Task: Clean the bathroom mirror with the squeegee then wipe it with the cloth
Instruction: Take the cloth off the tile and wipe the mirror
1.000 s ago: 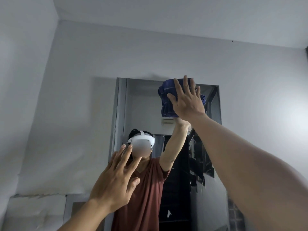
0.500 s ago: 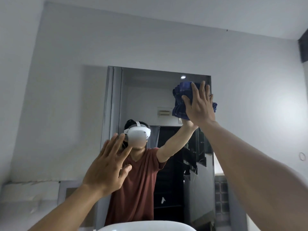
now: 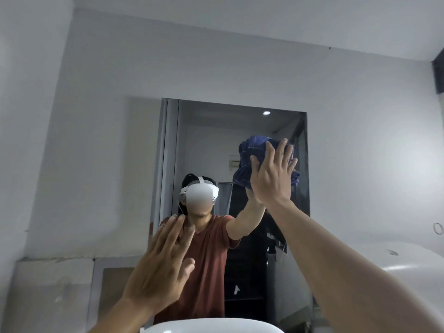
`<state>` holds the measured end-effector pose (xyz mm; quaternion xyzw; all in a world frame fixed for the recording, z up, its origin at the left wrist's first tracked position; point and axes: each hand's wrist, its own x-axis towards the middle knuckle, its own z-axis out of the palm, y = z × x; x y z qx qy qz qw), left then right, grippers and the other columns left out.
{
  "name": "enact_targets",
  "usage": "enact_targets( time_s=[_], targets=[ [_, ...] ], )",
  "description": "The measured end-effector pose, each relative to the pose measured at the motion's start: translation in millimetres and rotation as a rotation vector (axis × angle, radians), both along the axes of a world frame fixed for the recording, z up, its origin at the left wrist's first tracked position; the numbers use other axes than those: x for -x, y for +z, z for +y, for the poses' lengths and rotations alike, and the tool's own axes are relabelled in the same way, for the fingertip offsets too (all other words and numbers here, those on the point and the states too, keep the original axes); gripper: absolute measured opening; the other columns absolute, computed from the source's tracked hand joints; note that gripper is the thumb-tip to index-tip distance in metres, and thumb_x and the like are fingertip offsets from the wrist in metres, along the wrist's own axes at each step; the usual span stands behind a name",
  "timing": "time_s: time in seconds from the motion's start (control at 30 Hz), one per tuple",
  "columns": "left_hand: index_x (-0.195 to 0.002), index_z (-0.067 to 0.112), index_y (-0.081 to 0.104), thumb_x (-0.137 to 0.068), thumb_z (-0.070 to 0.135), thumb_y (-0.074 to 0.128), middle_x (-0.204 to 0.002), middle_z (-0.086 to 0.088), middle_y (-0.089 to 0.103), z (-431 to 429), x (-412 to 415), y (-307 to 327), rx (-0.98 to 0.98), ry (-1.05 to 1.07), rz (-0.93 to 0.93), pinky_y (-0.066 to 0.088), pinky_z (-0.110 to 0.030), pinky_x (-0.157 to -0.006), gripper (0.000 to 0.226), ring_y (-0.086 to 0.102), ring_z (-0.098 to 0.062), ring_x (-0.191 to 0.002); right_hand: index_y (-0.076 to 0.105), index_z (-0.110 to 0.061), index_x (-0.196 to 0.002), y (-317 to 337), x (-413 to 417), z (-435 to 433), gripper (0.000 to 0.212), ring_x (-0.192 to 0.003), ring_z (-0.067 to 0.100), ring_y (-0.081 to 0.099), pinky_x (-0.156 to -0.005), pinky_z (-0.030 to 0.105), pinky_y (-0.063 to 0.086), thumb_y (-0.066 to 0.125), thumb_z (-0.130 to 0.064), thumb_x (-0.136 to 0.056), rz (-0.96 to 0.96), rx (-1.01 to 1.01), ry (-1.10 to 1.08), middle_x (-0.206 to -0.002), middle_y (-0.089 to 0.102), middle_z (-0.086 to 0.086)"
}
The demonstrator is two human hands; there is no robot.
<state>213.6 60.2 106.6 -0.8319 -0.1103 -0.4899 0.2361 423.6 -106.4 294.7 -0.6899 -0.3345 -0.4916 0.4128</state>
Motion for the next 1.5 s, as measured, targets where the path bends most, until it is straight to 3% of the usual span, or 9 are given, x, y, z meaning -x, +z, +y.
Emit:
enact_targets(
  time_s=[0.2, 0.43, 0.73, 0.83, 1.03, 1.23, 1.4, 1.5],
  targets=[
    [-0.155, 0.011, 0.033, -0.093, 0.043, 0.055, -0.165, -0.017, 0.022, 5.9, 9.0, -23.0, 0.016, 0.097, 0.029, 0.024, -0.046, -0.118, 0.074, 0.02, -0.033, -0.153, 0.024, -0.015, -0.16, 16.6, 58.2, 49.3, 0.064, -0.155, 0.042, 0.0, -0.124, 0.058, 0.0, 0.03, -0.049, -0.106, -0.164, 0.113, 0.046, -0.168, 0.008, 0.02],
    [-0.157, 0.012, 0.03, -0.095, 0.045, 0.052, -0.165, -0.017, 0.021, 1.6, 13.0, -24.6, 0.013, 0.133, 0.046, 0.027, -0.046, -0.122, 0.073, 0.016, -0.03, -0.154, 0.022, -0.015, -0.16, 25.5, 104.6, 92.2, 0.063, -0.155, 0.042, 0.0, -0.123, 0.062, 0.003, 0.03, -0.047, -0.107, -0.327, 0.259, 0.06, -0.168, 0.01, 0.02],
    [-0.156, 0.009, 0.03, -0.089, 0.044, 0.06, -0.166, -0.015, 0.018, 6.1, 25.5, -60.4, 0.039, 0.134, 0.054, 0.013, -0.04, -0.122, 0.081, 0.015, -0.032, -0.154, 0.029, -0.022, -0.158, 5.2, 114.0, 99.9, 0.055, -0.155, 0.038, 0.005, -0.123, 0.061, 0.004, 0.033, -0.041, -0.107, -0.636, 0.525, 0.066, -0.168, 0.017, 0.014],
    [-0.156, 0.009, 0.03, -0.089, 0.043, 0.061, -0.166, -0.015, 0.018, 6.1, 26.5, -61.6, 0.042, 0.121, 0.061, 0.022, -0.04, -0.124, 0.082, 0.016, -0.032, -0.154, 0.029, -0.024, -0.159, -5.0, 108.8, 94.2, 0.057, -0.156, 0.038, 0.004, -0.124, 0.061, 0.005, 0.032, -0.042, -0.104, -0.721, 0.629, 0.053, -0.168, 0.017, 0.012],
    [-0.154, 0.007, 0.035, -0.087, 0.041, 0.063, -0.165, -0.017, 0.021, 1.8, 26.9, -60.3, 0.094, 0.108, 0.069, 0.043, -0.041, -0.112, 0.079, 0.022, -0.033, -0.152, 0.031, -0.027, -0.158, -40.1, 93.6, 80.4, 0.055, -0.156, 0.035, 0.007, -0.124, 0.059, 0.01, 0.035, -0.041, -0.105, -0.809, 0.709, 0.065, -0.168, 0.019, 0.011],
    [-0.157, 0.007, 0.026, -0.087, 0.036, 0.07, -0.168, -0.014, 0.012, 2.2, 26.9, -61.0, 0.15, 0.042, 0.073, 0.049, -0.04, -0.108, 0.087, 0.016, -0.033, -0.154, 0.032, -0.024, -0.158, -70.4, 72.7, 57.5, 0.056, -0.156, 0.035, 0.009, -0.125, 0.057, 0.009, 0.036, -0.041, -0.105, -0.772, 0.683, 0.041, -0.167, 0.022, 0.012],
    [-0.158, 0.008, 0.02, -0.093, 0.041, 0.046, -0.168, -0.015, 0.012, 5.5, 28.2, -58.7, 0.119, 0.016, 0.096, 0.056, -0.036, -0.099, 0.078, 0.016, -0.032, -0.154, 0.027, -0.023, -0.159, -77.2, 46.6, 35.1, 0.058, -0.157, 0.033, 0.004, -0.125, 0.056, 0.013, 0.03, -0.043, -0.105, -0.653, 0.616, 0.003, -0.169, 0.016, 0.011],
    [-0.16, 0.009, 0.014, -0.092, 0.044, 0.043, -0.168, -0.014, 0.012, 7.2, 27.9, -58.3, 0.122, 0.011, 0.104, 0.057, -0.035, -0.097, 0.082, 0.016, -0.032, -0.154, 0.025, -0.023, -0.16, -74.5, 27.7, 23.5, 0.058, -0.157, 0.032, 0.003, -0.124, 0.057, 0.013, 0.028, -0.043, -0.105, -0.56, 0.536, -0.011, -0.169, 0.015, 0.01]
  ],
)
